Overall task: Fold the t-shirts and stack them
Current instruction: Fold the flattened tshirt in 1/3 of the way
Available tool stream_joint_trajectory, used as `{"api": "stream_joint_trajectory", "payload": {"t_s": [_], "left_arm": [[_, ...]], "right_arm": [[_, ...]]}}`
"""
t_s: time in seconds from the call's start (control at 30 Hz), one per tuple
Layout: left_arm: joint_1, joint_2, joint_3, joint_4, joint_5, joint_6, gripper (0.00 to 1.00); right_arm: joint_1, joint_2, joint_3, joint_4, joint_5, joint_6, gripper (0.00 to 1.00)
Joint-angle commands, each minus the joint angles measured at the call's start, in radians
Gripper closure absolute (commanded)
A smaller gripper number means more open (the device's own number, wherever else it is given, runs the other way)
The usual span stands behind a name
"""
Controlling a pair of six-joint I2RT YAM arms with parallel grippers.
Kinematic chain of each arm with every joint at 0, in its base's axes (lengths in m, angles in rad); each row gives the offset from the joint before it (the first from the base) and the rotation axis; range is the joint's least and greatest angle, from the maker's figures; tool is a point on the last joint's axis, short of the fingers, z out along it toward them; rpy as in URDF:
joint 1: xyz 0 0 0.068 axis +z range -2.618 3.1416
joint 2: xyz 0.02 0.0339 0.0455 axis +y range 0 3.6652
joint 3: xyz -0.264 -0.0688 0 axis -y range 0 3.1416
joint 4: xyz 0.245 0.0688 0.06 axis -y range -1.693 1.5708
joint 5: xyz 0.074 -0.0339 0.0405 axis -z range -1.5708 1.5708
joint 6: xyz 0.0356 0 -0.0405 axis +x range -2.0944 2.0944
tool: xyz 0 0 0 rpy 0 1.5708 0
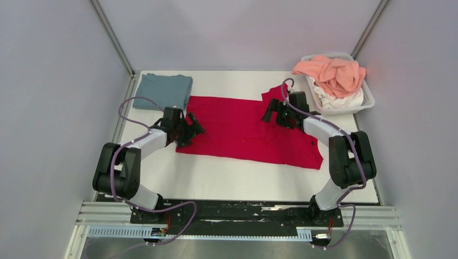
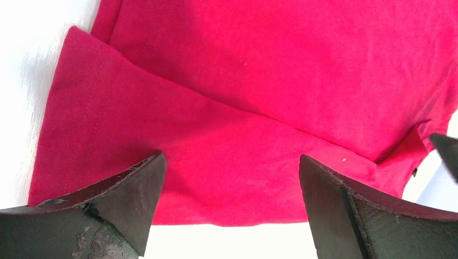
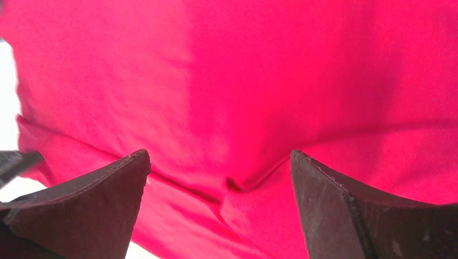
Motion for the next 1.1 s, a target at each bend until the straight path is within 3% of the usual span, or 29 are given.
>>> {"api": "stream_joint_trajectory", "payload": {"t_s": [0.0,0.13,0.27,0.5,0.63,0.83,1.07], "left_arm": [[0.001,-0.006,0.055,0.001,-0.016,0.036,0.0],[0.001,-0.024,0.063,-0.008,-0.027,0.043,0.0],[0.002,-0.009,0.073,0.034,0.002,0.043,0.0],[0.001,0.16,0.118,0.104,0.059,0.019,0.0],[0.0,0.172,0.05,0.084,0.058,0.018,0.0],[-0.02,0.037,-0.165,0.024,0.104,-0.018,0.0],[-0.134,-0.338,-0.431,-0.162,0.012,-0.167,0.0]], "right_arm": [[-0.001,0.031,0.141,0.095,0.031,0.021,0.0],[0.0,0.002,0.121,0.018,0.074,0.035,0.0],[0.004,-0.09,-0.043,0.007,0.118,0.065,0.0],[0.008,-0.097,-0.203,0.013,0.098,0.095,0.0],[0.007,-0.16,-0.282,-0.028,0.099,0.129,0.0],[0.007,-0.355,-0.384,-0.175,0.094,0.137,0.0],[0.02,-0.606,-0.485,-0.3,0.035,0.146,0.0]]}}
